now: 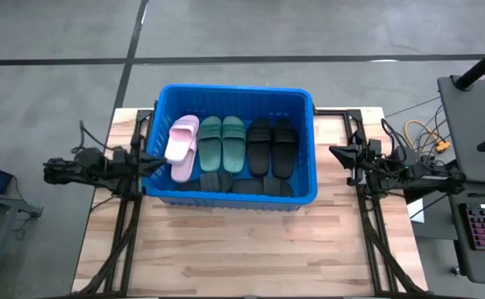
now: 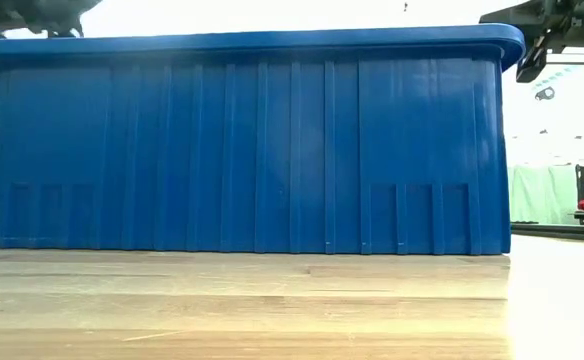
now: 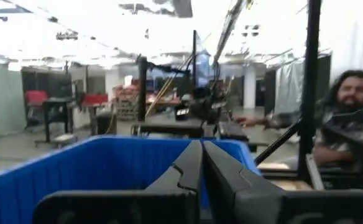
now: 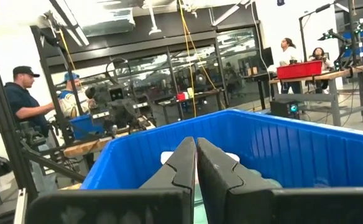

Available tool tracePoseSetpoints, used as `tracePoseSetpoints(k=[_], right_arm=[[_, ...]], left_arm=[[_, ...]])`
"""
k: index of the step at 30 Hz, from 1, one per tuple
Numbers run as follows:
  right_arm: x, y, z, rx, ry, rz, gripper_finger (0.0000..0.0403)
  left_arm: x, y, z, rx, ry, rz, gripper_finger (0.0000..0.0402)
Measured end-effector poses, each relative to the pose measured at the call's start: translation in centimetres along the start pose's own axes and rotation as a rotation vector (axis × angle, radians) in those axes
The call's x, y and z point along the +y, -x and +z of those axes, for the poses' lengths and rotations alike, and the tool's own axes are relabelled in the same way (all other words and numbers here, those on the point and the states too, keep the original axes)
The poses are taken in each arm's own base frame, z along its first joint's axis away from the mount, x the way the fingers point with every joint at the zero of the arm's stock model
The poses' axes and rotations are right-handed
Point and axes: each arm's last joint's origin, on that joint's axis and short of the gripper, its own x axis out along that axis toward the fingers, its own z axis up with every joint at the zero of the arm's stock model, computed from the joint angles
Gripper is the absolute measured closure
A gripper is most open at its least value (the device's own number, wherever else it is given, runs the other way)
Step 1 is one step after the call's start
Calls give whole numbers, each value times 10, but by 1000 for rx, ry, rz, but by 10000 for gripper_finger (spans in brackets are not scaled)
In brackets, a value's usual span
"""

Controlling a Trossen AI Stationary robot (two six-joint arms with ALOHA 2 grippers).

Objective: Pick and place slides into bin
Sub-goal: Return to Home Position

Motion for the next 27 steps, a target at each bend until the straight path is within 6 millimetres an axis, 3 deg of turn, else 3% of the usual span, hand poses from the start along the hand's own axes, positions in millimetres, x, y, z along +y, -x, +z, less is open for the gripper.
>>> tracePoseSetpoints(k=[3,12,17,27], right_arm=[[0,0,0,1,31,0,394],[6,0,-1,29,49,191,394],[7,0,-6,39,89,238,394],[1,-4,-49,-75,42,256,394]], left_arm=[[-4,-5,-20,52,33,-42,401],[-7,-5,-41,25,115,-109,401],[-7,-5,-42,16,106,-107,401],[-5,-4,-33,-7,68,-85,401]])
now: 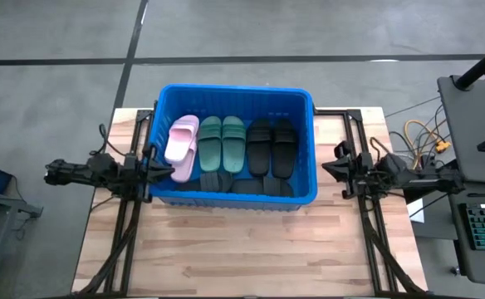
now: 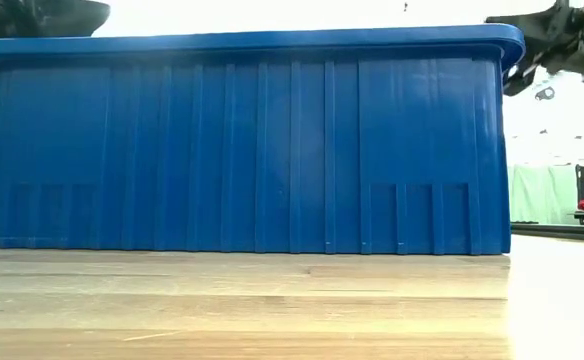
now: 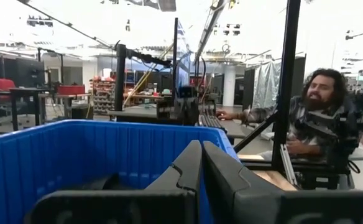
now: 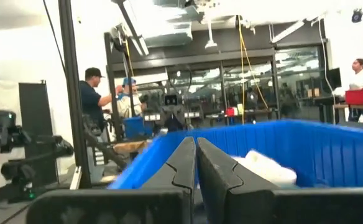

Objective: Pick and place slides into bin
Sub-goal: Return to Home Position

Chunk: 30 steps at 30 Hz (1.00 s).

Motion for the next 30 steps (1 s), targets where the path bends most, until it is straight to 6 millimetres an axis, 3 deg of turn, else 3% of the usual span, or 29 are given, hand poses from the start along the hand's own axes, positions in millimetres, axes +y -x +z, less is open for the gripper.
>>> tracePoseSetpoints(k=[3,30], right_arm=[[-1,0,-8,42,-3,-3,394],[-1,0,-12,90,-26,-19,394]], left_arm=[[0,0,0,0,-1,0,401],[0,0,-9,65,-4,12,402]])
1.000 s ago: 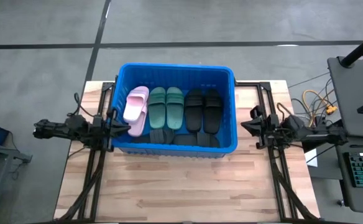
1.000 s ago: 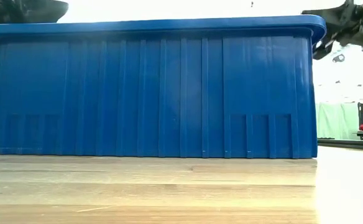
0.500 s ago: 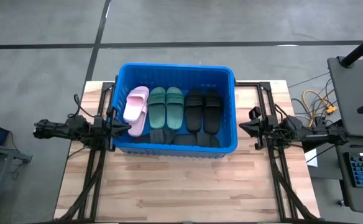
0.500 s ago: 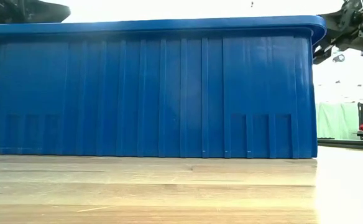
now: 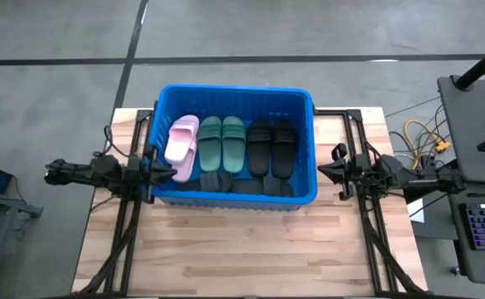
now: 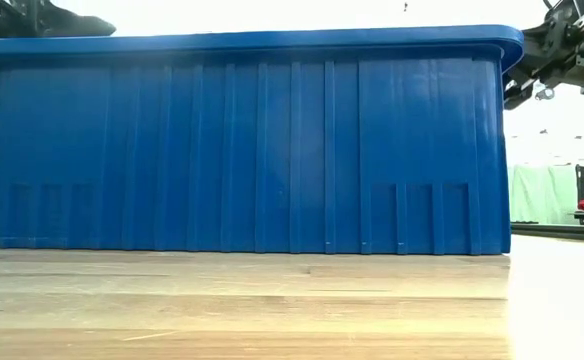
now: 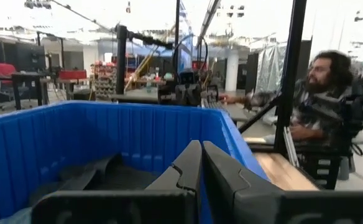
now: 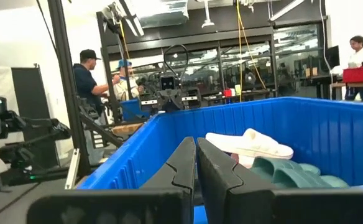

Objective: Pick and place slides into bin
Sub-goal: Return to Home Position

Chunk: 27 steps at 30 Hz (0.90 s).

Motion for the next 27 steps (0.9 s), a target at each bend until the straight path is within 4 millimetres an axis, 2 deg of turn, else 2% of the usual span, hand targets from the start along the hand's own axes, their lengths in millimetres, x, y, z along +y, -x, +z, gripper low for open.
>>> tracePoseSetpoints(k=[6,27], right_arm=[[0,0,0,-1,53,0,394],[0,0,0,-2,48,0,394]], left_arm=[[0,-1,0,3,0,0,402],[0,-2,-6,2,-5,6,402]])
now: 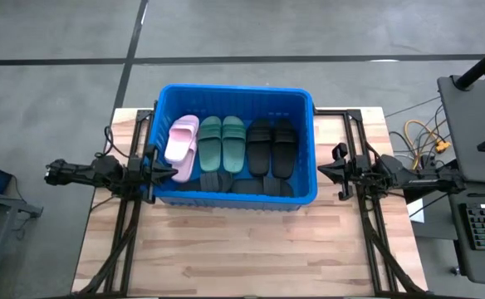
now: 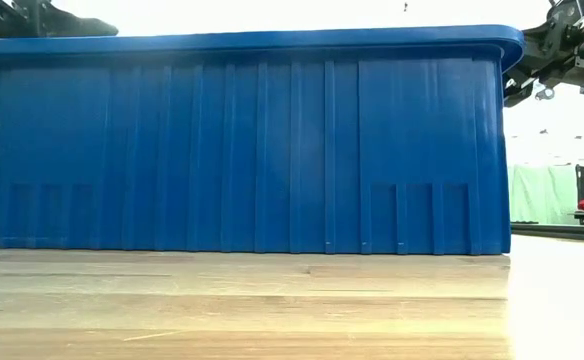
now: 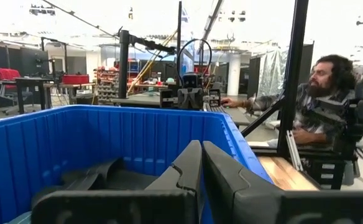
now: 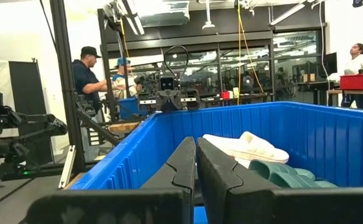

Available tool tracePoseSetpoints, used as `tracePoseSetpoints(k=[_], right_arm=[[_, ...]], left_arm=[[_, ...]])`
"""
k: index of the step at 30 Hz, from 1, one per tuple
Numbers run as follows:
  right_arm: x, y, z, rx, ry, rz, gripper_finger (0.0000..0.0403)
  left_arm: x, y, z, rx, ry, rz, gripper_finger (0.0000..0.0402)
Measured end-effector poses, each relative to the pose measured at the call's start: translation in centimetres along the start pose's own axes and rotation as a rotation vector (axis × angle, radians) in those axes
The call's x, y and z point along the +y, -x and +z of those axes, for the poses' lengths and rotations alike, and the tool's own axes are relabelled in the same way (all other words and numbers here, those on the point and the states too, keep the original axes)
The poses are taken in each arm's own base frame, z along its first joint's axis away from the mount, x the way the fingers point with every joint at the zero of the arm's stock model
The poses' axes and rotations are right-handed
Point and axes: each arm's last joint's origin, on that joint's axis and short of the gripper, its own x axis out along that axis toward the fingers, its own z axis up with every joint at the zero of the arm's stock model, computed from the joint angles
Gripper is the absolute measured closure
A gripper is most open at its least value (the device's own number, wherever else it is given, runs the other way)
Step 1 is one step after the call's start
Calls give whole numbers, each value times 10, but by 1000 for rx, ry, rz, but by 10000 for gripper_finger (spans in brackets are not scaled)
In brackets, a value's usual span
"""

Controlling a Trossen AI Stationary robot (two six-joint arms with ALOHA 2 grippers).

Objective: Pick and place slides into bin
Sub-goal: Return to Home Position

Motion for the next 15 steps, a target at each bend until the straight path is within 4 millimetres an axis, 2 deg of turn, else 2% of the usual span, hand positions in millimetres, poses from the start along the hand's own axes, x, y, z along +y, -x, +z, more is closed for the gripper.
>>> tracePoseSetpoints(k=[15], right_arm=[[0,0,0,0,0,0,394]], left_arm=[[0,0,3,-50,17,-1,402]])
